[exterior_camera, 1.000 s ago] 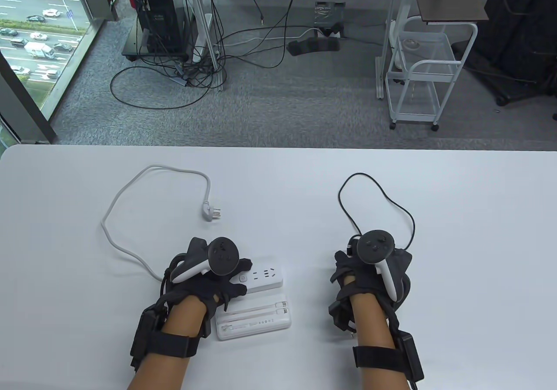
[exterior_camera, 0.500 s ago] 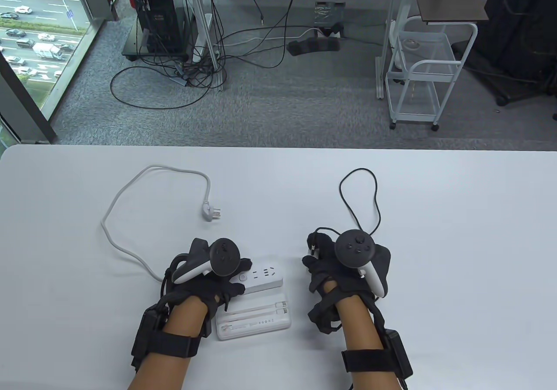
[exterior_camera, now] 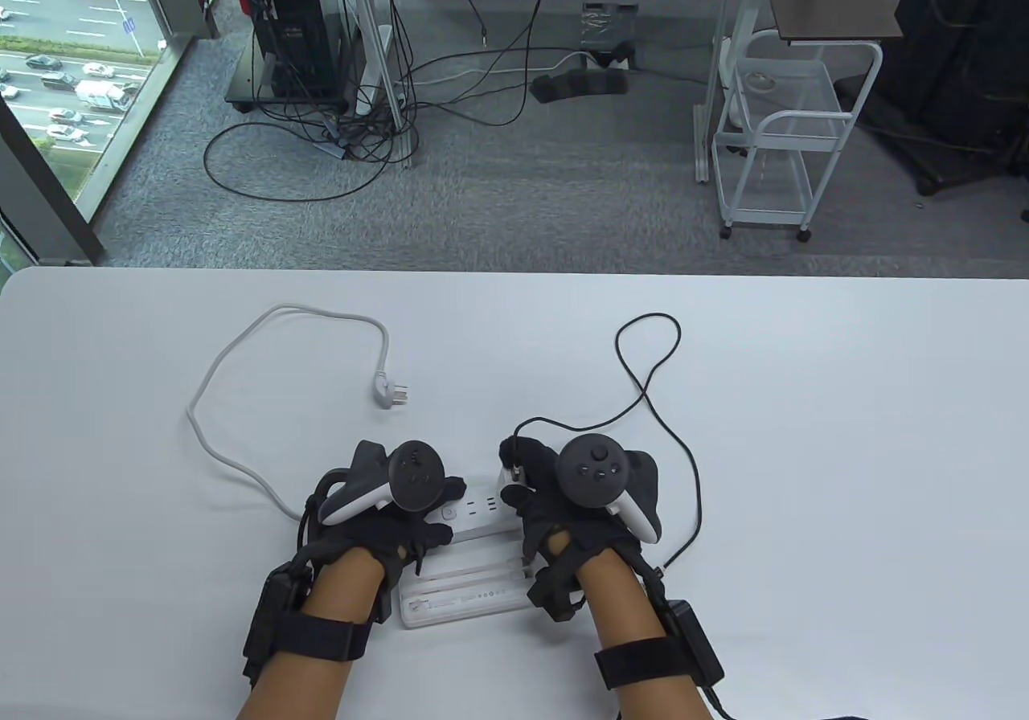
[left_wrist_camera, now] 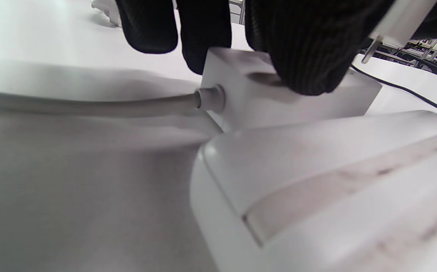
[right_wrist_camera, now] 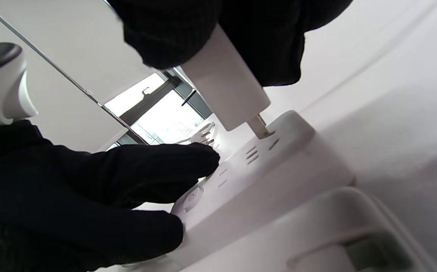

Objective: Charge the battery pack

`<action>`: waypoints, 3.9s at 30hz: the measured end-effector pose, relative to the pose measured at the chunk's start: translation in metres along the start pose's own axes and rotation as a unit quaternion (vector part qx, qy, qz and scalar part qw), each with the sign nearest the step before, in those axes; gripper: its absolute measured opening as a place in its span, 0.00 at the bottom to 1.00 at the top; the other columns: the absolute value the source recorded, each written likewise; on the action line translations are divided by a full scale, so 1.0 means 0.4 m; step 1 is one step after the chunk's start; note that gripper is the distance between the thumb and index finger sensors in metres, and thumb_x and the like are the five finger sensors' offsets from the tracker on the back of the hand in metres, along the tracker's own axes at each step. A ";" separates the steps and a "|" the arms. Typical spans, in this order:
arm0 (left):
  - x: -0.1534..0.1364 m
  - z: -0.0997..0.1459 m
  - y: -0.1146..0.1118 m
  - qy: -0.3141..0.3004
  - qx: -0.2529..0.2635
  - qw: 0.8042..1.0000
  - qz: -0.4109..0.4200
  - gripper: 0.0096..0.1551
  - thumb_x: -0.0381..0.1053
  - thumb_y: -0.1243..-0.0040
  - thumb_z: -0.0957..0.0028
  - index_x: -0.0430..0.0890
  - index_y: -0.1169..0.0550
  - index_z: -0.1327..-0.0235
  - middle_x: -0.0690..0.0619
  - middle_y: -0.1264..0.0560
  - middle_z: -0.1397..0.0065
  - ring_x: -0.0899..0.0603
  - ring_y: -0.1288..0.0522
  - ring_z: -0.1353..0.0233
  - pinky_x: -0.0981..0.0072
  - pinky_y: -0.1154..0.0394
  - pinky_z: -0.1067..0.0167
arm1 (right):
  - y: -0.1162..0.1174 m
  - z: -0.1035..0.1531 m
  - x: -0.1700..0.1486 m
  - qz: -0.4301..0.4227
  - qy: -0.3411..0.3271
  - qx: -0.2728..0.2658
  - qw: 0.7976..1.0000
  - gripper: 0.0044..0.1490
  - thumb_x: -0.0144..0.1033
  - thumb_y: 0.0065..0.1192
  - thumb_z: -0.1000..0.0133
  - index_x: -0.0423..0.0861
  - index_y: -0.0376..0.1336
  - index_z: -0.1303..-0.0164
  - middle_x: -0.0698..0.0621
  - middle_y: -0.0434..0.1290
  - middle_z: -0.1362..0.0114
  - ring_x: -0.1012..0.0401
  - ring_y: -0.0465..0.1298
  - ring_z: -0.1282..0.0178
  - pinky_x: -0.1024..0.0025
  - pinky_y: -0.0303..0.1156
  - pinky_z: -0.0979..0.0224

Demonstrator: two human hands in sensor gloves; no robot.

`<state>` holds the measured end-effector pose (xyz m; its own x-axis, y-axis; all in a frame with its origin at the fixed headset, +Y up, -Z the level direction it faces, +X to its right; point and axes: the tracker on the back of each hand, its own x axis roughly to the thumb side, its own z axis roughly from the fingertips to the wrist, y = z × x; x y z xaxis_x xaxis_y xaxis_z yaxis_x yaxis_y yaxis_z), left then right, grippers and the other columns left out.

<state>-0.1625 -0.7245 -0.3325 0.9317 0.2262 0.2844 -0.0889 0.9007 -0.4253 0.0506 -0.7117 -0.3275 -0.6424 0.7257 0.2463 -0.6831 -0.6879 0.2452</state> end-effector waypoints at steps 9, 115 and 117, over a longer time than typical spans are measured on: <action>0.000 0.000 -0.001 0.002 -0.002 1.000 0.003 0.43 0.61 0.30 0.54 0.62 0.32 0.22 0.48 0.29 0.21 0.33 0.32 0.22 0.27 0.43 0.29 | 0.026 -0.008 0.016 0.016 -0.011 0.011 1.000 0.39 0.31 0.64 0.54 0.50 0.54 0.30 0.39 0.66 0.24 0.41 0.77 0.29 0.42 0.61 0.24; 0.158 0.151 -0.110 0.037 -0.004 0.982 -0.185 0.49 0.76 0.34 0.54 0.53 0.33 0.25 0.53 0.29 0.25 0.45 0.23 0.30 0.43 0.27 0.32 | -0.110 0.246 -0.098 0.063 0.062 -0.035 0.995 0.42 0.41 0.64 0.49 0.45 0.54 0.24 0.33 0.60 0.21 0.31 0.66 0.26 0.24 0.48 0.28; 0.156 0.149 -0.116 0.036 -0.007 0.982 -0.184 0.52 0.77 0.34 0.56 0.52 0.35 0.24 0.52 0.29 0.24 0.44 0.23 0.28 0.45 0.27 0.32 | -0.110 0.245 -0.098 0.062 0.061 -0.035 0.996 0.42 0.41 0.64 0.49 0.45 0.54 0.24 0.33 0.60 0.21 0.31 0.66 0.26 0.24 0.48 0.28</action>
<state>-0.1210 -0.7301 -0.2439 0.9224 -0.1406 0.3597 0.2625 0.9114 -0.3169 0.1401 -0.7111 -0.2559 -0.7577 0.6342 0.1540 -0.6158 -0.7729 0.1534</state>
